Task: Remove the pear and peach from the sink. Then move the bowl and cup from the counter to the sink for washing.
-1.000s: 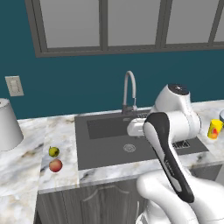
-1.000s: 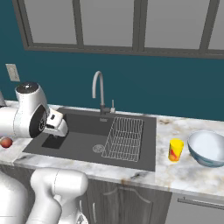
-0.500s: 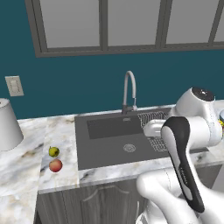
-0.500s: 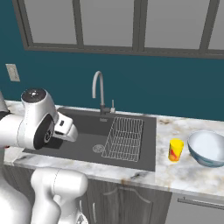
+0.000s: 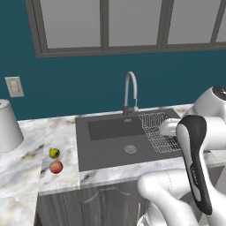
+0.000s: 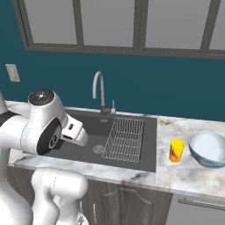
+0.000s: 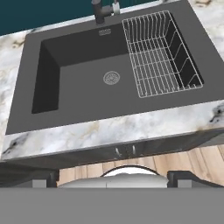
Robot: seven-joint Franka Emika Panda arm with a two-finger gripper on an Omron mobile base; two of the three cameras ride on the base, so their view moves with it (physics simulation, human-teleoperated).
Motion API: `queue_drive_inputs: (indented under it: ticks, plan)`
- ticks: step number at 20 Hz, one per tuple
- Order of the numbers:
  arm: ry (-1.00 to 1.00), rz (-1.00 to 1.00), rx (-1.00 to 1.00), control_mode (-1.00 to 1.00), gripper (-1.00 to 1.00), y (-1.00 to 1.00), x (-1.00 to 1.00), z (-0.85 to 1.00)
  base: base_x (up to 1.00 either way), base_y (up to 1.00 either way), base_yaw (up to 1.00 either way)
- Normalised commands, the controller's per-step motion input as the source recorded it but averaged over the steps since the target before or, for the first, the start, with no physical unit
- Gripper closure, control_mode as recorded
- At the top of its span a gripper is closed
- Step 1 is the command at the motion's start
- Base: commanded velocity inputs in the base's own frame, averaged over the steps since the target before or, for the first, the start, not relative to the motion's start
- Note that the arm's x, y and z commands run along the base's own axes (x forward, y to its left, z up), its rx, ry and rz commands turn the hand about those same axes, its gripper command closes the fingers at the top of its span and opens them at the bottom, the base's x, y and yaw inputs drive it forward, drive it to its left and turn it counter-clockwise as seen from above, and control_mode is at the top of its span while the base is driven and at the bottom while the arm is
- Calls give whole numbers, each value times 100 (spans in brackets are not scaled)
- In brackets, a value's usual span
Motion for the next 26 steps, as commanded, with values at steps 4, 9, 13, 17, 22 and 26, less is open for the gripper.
queue_drive_inputs:
  ticks: [4,9,13,17,22,26]
  plan:
    - [0,-6,-1,-100,-100,-36,-11,15,0,0,0]
    - [0,-7,-3,-100,-100,-36,-9,15,0,0,0]
    - [0,-8,-5,-100,-100,-31,-7,13,0,0,0]
    - [0,-8,-8,-100,-100,-28,-6,15,0,0,0]
    - [0,-5,-7,-100,-100,-29,-7,17,0,0,0]
    - [0,-4,-8,-100,-100,-35,-1,10,0,0,0]
